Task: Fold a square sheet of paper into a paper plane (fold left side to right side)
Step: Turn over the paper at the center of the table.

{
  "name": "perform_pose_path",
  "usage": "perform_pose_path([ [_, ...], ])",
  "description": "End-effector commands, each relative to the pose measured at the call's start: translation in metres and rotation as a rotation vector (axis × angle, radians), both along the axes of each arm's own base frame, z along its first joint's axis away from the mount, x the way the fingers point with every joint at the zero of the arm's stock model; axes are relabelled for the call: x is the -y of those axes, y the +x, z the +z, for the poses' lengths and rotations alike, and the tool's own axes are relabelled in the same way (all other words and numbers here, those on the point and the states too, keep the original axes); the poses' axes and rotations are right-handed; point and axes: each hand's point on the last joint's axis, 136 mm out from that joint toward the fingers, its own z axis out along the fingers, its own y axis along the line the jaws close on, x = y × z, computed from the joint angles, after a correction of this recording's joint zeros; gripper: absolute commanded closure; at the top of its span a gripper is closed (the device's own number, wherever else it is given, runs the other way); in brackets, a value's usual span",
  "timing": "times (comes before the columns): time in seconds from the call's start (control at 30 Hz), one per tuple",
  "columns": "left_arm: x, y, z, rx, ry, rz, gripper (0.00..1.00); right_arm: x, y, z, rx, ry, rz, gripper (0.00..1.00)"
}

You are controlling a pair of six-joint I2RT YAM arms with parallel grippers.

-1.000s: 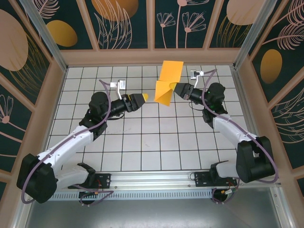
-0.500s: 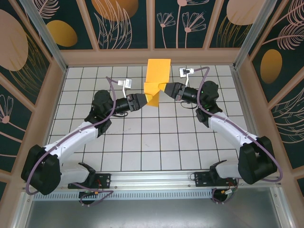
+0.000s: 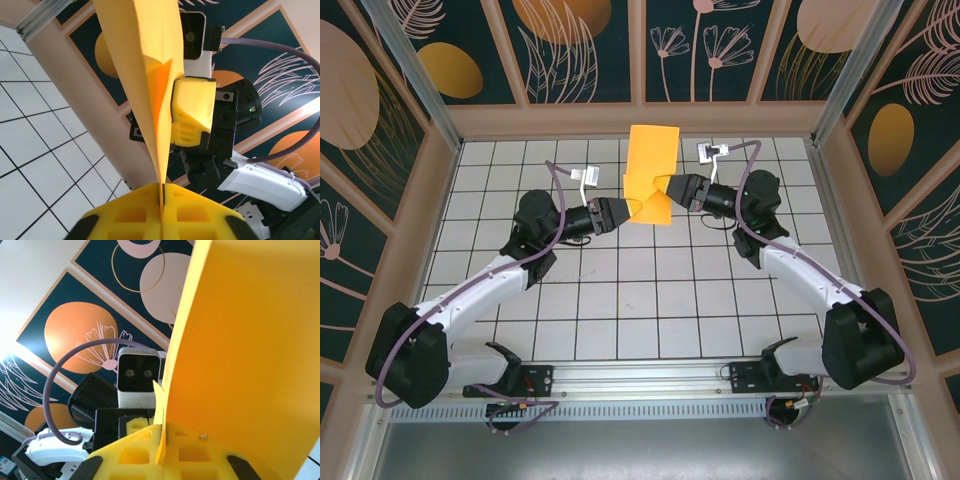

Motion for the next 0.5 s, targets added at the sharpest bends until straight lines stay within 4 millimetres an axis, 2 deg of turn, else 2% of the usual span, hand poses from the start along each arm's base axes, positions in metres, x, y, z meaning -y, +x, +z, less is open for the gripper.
perform_pose_path([
  [0.0,0.001,0.0,0.007,0.047,0.008,0.001,0.98,0.009,-0.004,0.006,0.045,-0.012,-0.032,0.87],
  [0.13,-0.001,0.008,-0.009,0.042,0.101,0.058,1.0,0.024,0.006,-0.007,0.017,-0.074,-0.116,0.68],
  [0.23,-0.006,0.017,-0.033,0.035,0.249,0.136,1.0,0.048,0.019,-0.024,-0.018,-0.16,-0.248,0.52],
  [0.33,-0.017,0.025,-0.064,0.027,0.485,0.26,1.0,0.086,0.038,-0.056,-0.099,-0.328,-0.472,0.43],
  [0.4,-0.032,0.029,-0.088,0.017,0.688,0.364,1.0,0.122,0.048,-0.089,-0.205,-0.515,-0.66,0.39],
  [0.47,-0.05,0.03,-0.108,-0.013,0.865,0.453,1.0,0.155,0.051,-0.114,-0.279,-0.661,-0.802,0.39],
])
